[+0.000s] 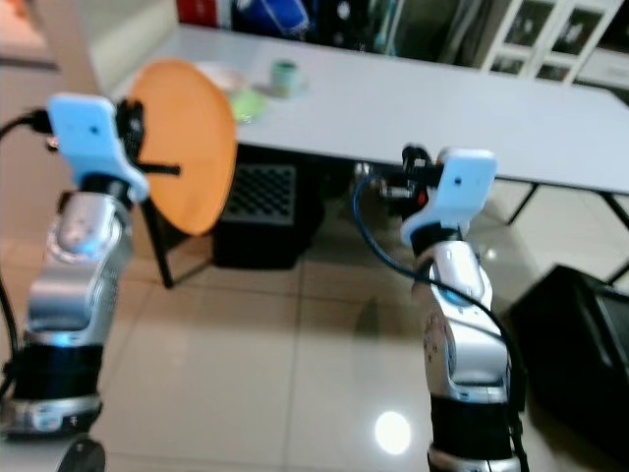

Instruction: Setting the table

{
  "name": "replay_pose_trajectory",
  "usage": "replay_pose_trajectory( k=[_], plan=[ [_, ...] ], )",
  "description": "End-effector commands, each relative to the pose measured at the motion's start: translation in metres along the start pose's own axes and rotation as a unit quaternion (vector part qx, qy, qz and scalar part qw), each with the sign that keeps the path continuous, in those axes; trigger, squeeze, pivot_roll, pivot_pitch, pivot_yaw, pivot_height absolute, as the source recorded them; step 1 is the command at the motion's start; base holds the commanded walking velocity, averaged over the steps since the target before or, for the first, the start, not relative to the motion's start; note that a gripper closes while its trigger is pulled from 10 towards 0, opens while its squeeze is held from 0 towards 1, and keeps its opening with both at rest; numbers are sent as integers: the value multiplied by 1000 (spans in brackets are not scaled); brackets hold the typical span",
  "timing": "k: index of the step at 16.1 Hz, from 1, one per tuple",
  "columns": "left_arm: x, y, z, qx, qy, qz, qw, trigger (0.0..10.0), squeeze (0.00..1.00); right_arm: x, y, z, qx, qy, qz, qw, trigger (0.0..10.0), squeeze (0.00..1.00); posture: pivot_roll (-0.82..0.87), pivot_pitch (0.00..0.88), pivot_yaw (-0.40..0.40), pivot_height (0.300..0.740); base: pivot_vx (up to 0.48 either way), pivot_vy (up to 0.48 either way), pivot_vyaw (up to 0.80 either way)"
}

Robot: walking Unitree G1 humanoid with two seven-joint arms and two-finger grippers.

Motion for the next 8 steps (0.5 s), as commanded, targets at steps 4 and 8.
replay_pose_trajectory(
  k=[4, 8],
  plan=[
    [-3, -15, 0, 7, 0, -13, 1000, 10000, 0, -1, -17, -11, -7, 41, -40, 998, 10000, 0, 6, 0, -48, 740, 0, -480, 0],
    [-3, -14, -7, 32, 17, -2, 999, 10000, 0, -1, -28, -27, -5, 91, -76, 993, 10000, 0, 7, 0, -51, 740, 0, 0, 0]
  ],
)
Point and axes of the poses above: a point about 5 cm out from each wrist's last joint towards the gripper, its own x axis pointing out of the wrist towards the gripper, its own z axis along the axis of the wrist's last joint, y = z × x, the point moved 5 cm from there along x, pointing out of the wrist towards the gripper, and after that the axes turned 11 degrees about -x, right-handed, at the moved point
